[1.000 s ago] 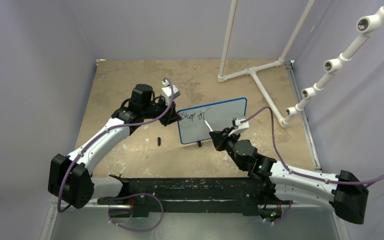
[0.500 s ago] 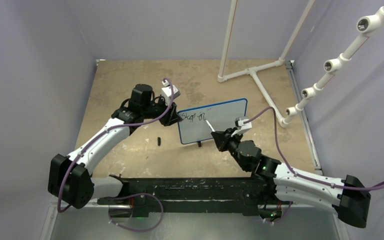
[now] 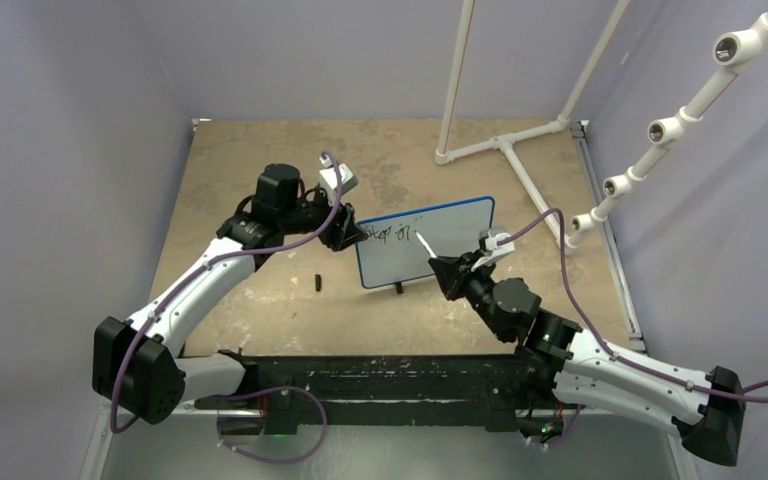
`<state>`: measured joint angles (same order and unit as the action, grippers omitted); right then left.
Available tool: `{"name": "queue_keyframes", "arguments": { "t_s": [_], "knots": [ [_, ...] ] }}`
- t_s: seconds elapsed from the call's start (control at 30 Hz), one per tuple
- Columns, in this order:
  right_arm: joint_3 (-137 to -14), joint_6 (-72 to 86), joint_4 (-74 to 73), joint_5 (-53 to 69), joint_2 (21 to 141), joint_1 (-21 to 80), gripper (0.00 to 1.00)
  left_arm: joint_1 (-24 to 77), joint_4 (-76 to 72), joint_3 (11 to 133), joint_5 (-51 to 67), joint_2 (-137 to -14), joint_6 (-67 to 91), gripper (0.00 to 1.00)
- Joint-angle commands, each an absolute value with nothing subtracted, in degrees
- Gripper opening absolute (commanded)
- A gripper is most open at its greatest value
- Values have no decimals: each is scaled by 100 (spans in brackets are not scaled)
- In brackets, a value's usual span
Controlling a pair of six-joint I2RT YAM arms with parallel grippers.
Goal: Write a sentence on the whiteboard
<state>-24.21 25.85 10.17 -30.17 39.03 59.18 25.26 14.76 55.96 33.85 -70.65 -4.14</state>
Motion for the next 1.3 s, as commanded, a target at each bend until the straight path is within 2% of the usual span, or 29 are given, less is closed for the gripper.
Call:
{"name": "queue_keyframes", "arguments": {
  "t_s": [0.0, 0.17, 0.33, 0.6, 0.77, 0.87, 1.0, 1.13, 1.27],
  "knots": [
    [-2625, 2178, 840, -2940, 3668, 5897, 0, 2541, 1298, 6187, 3582, -7296, -287, 52],
    [-2518, 2188, 724, -3209, 3549, 5897, 0, 3075, 1443, 6856, 3107, -7833, -403, 52],
    [-2357, 2154, 801, -3352, 3239, 5893, 0, 3459, 1503, 7473, 3116, -8533, -371, 53],
    [-2233, 2184, 767, -3398, 2935, 5889, 0, 3709, 1686, 7996, 3055, -9174, -456, 52],
    [-2250, 2222, 710, -3339, 2962, 5894, 0, 3735, 1745, 8141, 3163, -9369, -454, 48],
    [-2250, 2254, 680, -3301, 2946, 5890, 0, 3735, 1740, 8174, 3241, -9425, -416, 40],
    [-2267, 2298, 631, -3295, 2954, 5889, 0, 3742, 1839, 8170, 3313, -9448, -453, 18],
    [-2268, 2249, 672, -3313, 2937, 5894, 0, 3744, 1942, 8083, 3419, -9436, -573, 2],
    [-2235, 2179, 742, -3241, 2903, 5895, 0, 3736, 2073, 7958, 3471, -9384, -748, 0]
  ]
}}
